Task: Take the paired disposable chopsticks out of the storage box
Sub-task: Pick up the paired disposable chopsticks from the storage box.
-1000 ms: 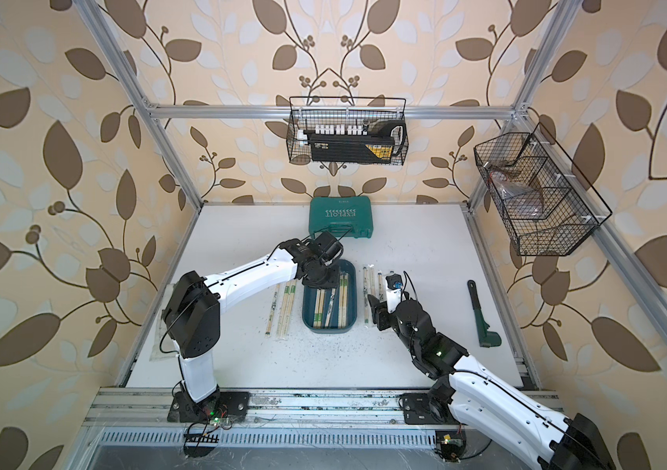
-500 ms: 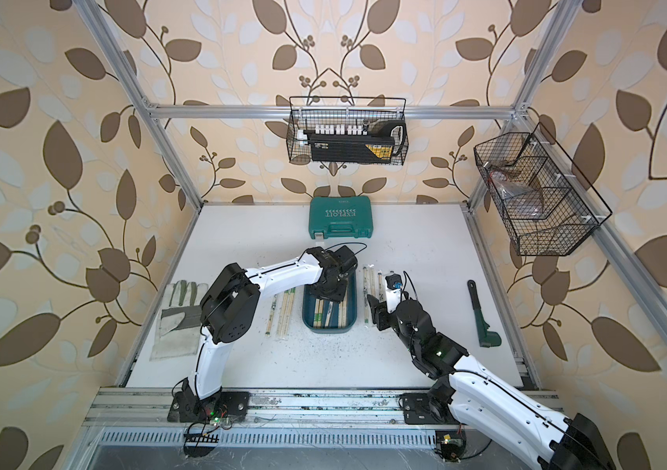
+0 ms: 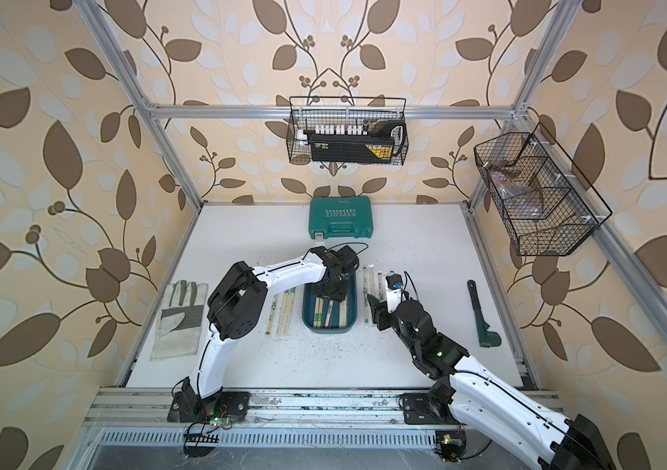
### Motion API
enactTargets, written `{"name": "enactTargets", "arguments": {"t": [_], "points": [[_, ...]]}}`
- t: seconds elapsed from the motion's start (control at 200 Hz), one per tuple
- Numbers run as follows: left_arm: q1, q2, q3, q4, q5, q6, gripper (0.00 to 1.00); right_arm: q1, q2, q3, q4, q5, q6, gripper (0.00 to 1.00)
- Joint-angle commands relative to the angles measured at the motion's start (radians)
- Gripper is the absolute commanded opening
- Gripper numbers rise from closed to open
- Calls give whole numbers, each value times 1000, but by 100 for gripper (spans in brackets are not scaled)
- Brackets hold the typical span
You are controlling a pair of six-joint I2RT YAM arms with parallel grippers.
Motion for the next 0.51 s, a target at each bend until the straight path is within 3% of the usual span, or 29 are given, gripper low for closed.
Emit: {"name": "enactTargets", "arguments": {"t": [0.0,0.08,0.225,0.391,0.446,0.501], "points": [[4,33,15,0,-11,5,43,5,-11,15,6,-4,-10,63],[6,46,16,1,-5,4,42,5,-11,15,5,-5,-10,63],[7,35,0,9,-6,0,29,5,-14,12,7,-2,-10,63],[9,12,-11,13,-17,-3,26,5,-8,15,7,-5,-10,63],[9,6,-16,18,-18,-5,17,5,-8,14,9,-5,-10,63],[9,3,-18,19,-20,-5,18,5,-8,14,9,-5,-10,63]]}}
